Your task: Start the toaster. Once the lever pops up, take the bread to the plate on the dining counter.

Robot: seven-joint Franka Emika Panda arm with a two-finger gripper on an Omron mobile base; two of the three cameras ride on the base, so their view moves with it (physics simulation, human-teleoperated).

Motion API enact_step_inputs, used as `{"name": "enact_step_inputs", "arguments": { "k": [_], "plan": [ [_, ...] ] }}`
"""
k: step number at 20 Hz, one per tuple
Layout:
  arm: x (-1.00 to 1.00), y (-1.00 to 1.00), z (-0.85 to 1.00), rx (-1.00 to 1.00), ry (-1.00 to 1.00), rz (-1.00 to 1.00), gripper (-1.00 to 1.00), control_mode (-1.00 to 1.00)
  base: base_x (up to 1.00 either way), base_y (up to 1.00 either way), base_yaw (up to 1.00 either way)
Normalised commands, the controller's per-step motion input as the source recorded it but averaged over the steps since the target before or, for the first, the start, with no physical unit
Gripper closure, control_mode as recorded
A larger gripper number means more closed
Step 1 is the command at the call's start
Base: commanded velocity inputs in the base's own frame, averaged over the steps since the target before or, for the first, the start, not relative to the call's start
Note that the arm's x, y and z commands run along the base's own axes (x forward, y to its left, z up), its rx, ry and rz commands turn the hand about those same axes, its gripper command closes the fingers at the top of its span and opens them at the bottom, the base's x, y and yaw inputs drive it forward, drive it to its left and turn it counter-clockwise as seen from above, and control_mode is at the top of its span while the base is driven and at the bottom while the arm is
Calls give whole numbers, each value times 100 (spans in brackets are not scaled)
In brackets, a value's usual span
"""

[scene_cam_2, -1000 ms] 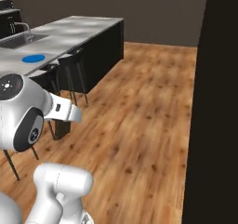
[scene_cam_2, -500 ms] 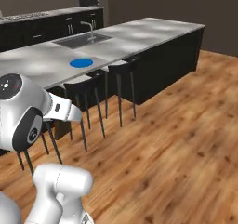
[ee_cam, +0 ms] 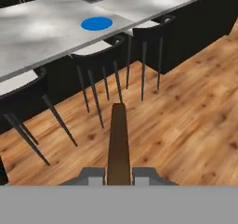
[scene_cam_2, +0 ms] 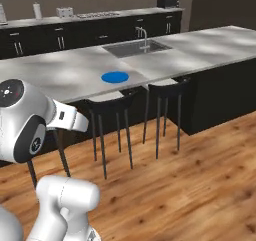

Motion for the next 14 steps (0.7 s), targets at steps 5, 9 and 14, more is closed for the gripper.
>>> {"name": "enact_step_inputs", "arguments": {
  "k": [5,9,14],
  "plan": [
    [0,0,0,0,0,0,100,100,100,-54,58],
    [0,0,0,0,0,0,100,100,100,-59,56],
    [0,0,0,0,0,0,100,100,100,-74,51]
  ]
}}
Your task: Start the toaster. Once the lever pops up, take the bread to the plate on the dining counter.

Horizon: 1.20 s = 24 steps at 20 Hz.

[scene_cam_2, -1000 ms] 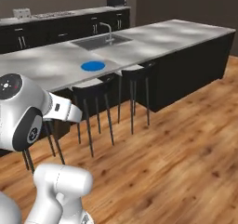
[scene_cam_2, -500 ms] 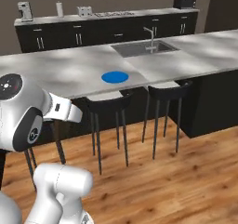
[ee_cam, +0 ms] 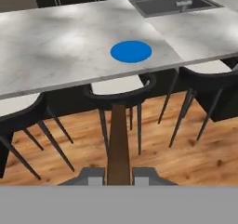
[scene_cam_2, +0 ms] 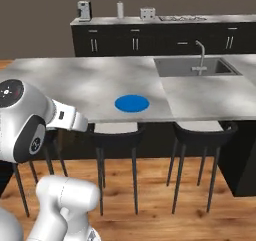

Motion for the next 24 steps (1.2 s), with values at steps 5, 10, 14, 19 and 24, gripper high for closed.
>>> {"name": "enact_step_inputs", "arguments": {
  "k": [5,10,14,19,24],
  "plan": [
    [0,0,0,0,0,0,100,100,93,-88,42],
    [0,0,0,0,0,0,100,100,65,-53,20],
    [0,0,0,0,0,0,100,100,66,-41,13],
    [0,0,0,0,0,0,100,100,56,-10,3],
    [0,0,0,0,0,0,100,100,48,0,0]
  ]
}}
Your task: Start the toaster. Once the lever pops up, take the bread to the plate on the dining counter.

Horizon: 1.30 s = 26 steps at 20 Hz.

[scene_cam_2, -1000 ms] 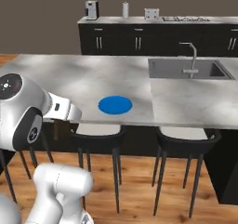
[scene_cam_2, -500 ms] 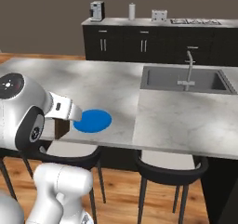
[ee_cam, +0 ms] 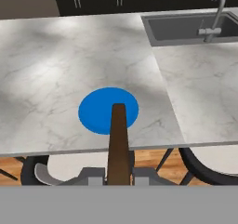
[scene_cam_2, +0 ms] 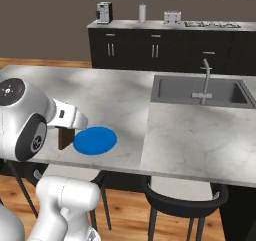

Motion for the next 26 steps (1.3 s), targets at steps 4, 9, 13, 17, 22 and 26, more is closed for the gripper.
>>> {"name": "enact_step_inputs", "arguments": {
  "k": [4,9,13,17,22,26],
  "plan": [
    [0,0,0,0,0,0,100,100,47,0,0],
    [57,0,-13,0,0,6,100,-100,9,0,0],
    [73,-3,-30,5,0,29,100,-100,0,0,0],
    [64,0,-36,1,0,26,100,-100,0,0,0],
    [49,5,-41,0,0,16,100,-100,0,0,0],
    [49,0,-49,0,0,7,100,-100,0,0,0]
  ]
}}
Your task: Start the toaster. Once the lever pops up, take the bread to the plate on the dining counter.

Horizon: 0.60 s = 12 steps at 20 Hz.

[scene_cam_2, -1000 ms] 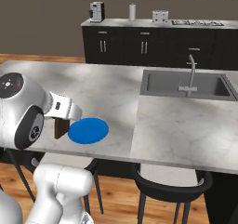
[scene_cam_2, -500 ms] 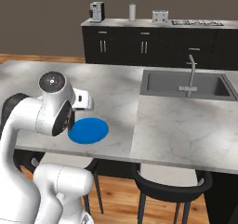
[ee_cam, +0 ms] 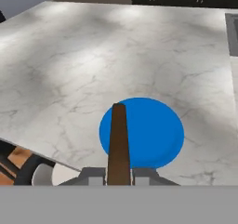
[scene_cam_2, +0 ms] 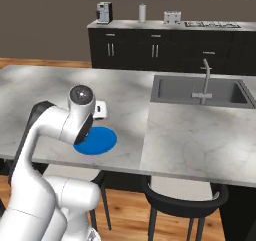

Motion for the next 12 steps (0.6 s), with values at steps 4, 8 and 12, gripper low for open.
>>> {"name": "enact_step_inputs", "arguments": {
  "k": [4,8,12],
  "plan": [
    [44,0,-41,2,0,3,100,-100,0,0,0],
    [30,0,-36,2,-5,1,100,-100,0,0,0],
    [19,0,-23,4,-8,0,100,-100,0,0,0]
  ]
}}
